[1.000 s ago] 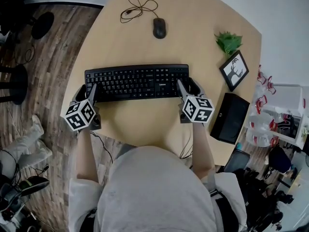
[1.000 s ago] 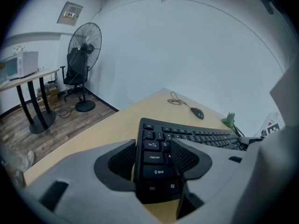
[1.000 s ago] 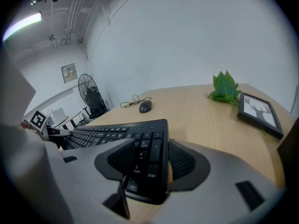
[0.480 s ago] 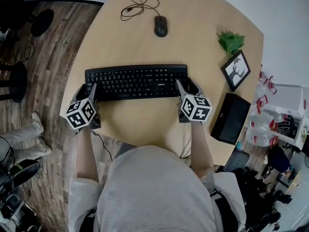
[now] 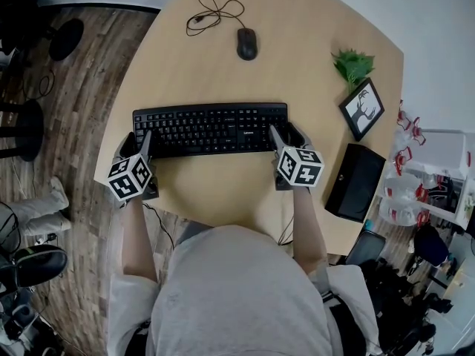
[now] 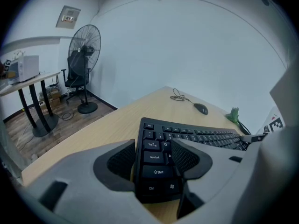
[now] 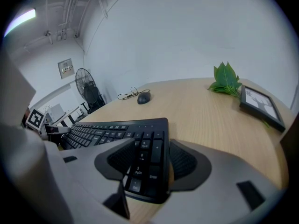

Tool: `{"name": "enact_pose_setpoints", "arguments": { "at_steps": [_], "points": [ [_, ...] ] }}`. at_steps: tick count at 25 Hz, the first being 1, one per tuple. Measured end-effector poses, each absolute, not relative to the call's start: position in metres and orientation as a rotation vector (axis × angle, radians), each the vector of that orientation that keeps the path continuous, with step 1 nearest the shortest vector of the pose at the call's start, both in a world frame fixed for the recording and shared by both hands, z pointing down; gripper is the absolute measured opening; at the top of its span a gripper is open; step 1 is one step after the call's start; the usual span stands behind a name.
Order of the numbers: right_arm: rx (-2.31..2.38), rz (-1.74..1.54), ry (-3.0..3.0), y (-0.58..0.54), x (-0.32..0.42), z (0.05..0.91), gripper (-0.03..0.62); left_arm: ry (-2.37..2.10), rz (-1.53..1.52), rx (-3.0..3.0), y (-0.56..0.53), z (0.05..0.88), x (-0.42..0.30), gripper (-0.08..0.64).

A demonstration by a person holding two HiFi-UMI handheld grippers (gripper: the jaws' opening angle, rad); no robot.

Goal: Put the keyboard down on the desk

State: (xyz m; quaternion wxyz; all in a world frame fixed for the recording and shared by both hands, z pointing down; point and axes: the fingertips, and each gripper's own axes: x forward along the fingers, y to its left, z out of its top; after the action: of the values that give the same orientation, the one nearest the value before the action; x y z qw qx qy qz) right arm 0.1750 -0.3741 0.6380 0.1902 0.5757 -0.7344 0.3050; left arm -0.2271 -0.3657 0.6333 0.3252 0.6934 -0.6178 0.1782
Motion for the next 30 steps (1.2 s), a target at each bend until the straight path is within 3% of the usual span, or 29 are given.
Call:
{"name": "enact_pose_setpoints", "arguments": {
  "at_steps": [7,8,11,13,30],
  "points": [
    [1.592,0.647,-2.081,-0.372,0.167,0.615,0.218,-1.692,0.537,1.898,-0.360,0.612,-0.230,0.232],
    [1.594,0.629,-2.096,-0.371,0.165,0.608,0.206,-1.717,0.538,1.909,-0.359,0.605,-0.231,0.207],
    [1.635,0.561,-2.122,-0.368,0.162,0.587,0.054,-1.785,0.524,1.942,-0.357,0.583,-0.232,0.060],
    [1.657,0.543,-2.153,-0.365,0.159,0.573,0.026,-1.802,0.490,1.984,-0.356,0.567,-0.228,0.021],
    [1.716,0.355,-2.341,-0.325,0.134,0.474,0.014,-1.789,0.290,2.354,-0.332,0.446,-0.192,0.011]
  ]
}}
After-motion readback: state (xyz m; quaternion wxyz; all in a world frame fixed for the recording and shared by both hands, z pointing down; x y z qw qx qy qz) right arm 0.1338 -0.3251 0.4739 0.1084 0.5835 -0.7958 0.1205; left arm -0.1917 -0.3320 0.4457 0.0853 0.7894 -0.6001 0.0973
